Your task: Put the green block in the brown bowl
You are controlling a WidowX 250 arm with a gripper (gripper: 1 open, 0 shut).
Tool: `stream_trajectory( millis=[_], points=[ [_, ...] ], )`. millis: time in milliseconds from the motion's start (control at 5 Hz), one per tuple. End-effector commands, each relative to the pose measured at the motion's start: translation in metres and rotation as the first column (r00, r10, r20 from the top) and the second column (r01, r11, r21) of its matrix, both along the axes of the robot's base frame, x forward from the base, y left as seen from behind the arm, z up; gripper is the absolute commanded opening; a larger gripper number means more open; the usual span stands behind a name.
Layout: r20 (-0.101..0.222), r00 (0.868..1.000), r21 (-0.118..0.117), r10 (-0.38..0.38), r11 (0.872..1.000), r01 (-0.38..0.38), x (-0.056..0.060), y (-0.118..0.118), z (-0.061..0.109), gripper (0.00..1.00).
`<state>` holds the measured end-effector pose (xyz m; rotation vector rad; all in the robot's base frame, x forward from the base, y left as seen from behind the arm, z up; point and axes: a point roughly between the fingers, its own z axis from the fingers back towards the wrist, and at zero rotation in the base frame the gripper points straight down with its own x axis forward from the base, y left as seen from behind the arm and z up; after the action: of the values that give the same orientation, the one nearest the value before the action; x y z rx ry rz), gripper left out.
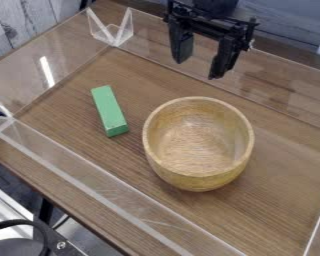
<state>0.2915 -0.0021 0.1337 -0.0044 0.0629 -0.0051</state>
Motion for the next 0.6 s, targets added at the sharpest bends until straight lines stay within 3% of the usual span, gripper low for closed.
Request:
stream_trajectory(
  millis=[0, 200, 400],
  points=[
    [0.02, 1.0, -0.013, -0.017, 1.0, 0.017, -0.002, 0.018, -0.003, 1.0],
    [0.051, 0.996, -0.003, 0.078, 0.997, -0.078, -0.022, 0.041, -0.015, 1.0],
    [0.087, 0.981, 0.006, 0.175, 0.984, -0.177, -0.042, 0.07, -0.026, 1.0]
  ],
)
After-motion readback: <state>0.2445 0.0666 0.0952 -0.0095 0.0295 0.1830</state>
